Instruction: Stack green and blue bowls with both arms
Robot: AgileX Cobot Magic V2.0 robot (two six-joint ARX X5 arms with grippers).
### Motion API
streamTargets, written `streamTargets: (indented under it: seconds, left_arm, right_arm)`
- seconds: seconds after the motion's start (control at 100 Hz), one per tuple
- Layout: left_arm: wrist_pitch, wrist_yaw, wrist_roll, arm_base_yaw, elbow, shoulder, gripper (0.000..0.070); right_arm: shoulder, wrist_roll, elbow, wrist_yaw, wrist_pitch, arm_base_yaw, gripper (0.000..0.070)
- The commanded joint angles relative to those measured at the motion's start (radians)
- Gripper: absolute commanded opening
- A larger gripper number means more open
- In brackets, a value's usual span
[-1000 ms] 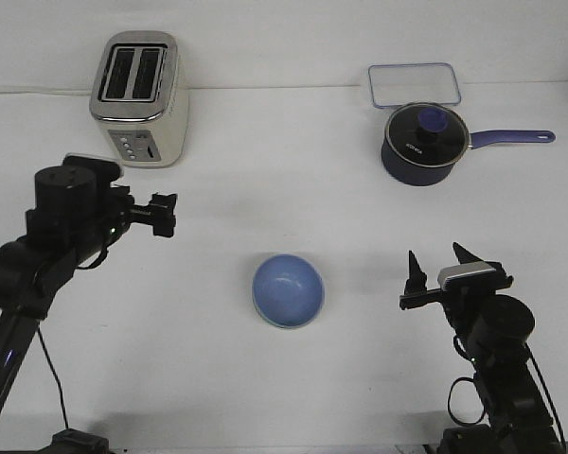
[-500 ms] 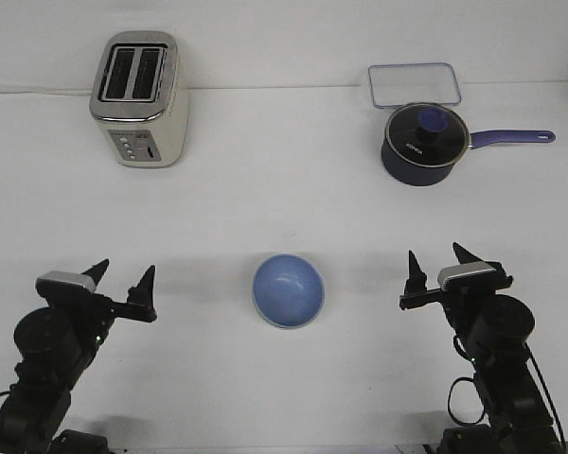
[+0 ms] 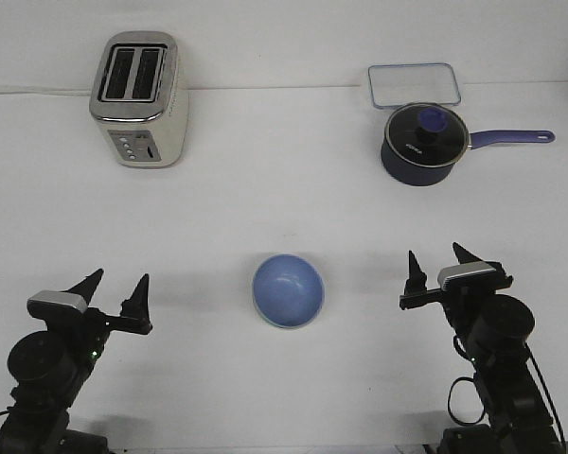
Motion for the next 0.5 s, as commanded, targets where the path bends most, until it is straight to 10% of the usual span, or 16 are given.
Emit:
streamTargets:
  seconds: [0.0, 0.11, 0.49]
  left_arm:
    - [0.008, -0.001, 0.008, -0.002, 0.015, -0.001, 0.0300]
    - [0.005, -0.001, 0.008, -0.002, 0.015, 0.000, 0.0000]
    - [0.006, -0.001, 0.008, -0.002, 0.015, -0.003, 0.0012]
  right_arm:
    - [0.004, 0.010, 0.012, 0.001, 0.013, 0.003, 0.0331]
    - [0.003, 0.010, 0.012, 0.001, 0.012, 0.003, 0.0000]
    - [0.004, 0.010, 0.012, 0.001, 0.013, 0.003, 0.0000]
